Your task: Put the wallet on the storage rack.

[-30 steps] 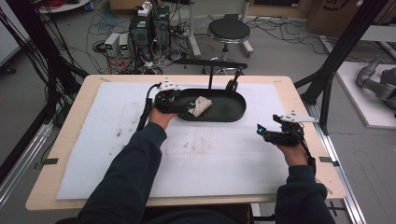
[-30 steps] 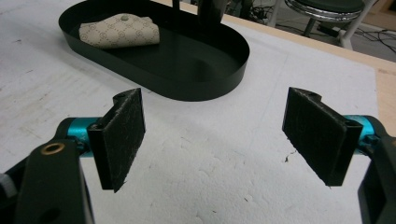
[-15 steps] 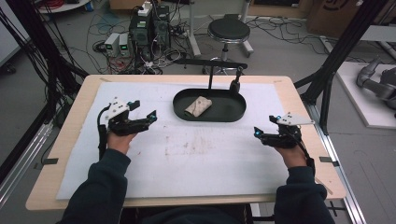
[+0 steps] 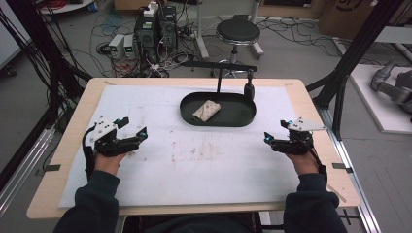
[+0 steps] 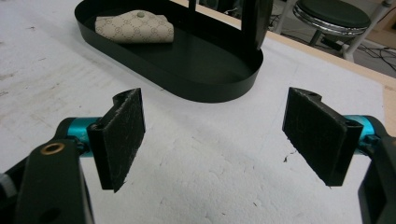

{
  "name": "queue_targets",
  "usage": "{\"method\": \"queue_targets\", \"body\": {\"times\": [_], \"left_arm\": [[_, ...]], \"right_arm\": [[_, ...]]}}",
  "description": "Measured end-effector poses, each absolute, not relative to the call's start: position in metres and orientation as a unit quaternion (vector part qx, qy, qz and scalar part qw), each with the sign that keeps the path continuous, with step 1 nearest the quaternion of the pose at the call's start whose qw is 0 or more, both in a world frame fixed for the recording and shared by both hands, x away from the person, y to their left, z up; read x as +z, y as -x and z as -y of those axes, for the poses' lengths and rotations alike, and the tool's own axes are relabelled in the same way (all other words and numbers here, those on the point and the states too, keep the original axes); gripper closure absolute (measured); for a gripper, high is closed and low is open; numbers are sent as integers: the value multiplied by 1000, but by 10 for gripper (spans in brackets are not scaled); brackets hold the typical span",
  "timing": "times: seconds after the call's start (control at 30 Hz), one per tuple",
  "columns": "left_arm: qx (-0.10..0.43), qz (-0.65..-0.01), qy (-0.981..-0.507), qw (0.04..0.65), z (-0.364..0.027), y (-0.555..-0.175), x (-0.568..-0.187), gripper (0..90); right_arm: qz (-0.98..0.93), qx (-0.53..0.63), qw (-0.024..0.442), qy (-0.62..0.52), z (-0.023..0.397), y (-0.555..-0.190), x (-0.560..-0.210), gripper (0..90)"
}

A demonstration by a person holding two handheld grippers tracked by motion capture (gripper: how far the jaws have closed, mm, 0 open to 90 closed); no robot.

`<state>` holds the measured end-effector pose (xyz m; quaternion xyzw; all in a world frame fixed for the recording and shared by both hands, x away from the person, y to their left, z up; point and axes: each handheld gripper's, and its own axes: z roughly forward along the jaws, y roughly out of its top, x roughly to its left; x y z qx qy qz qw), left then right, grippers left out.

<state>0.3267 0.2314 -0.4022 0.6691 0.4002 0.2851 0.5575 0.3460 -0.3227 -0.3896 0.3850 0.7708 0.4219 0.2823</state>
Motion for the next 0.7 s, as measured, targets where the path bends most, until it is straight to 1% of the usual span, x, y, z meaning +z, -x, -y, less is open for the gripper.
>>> {"method": "queue_targets", "body": {"times": [0.13, 0.27, 0.7], "left_arm": [[283, -387, -681, 554, -232, -327, -408, 188], [273, -389, -685, 552, -234, -330, -413, 189], [288, -410, -666, 552, -244, -329, -411, 195]], "right_arm": [[-768, 422, 284, -388, 323, -347, -390, 216], [-770, 421, 282, -389, 322, -347, -390, 216], [-774, 417, 279, -387, 319, -347, -392, 217]]}}
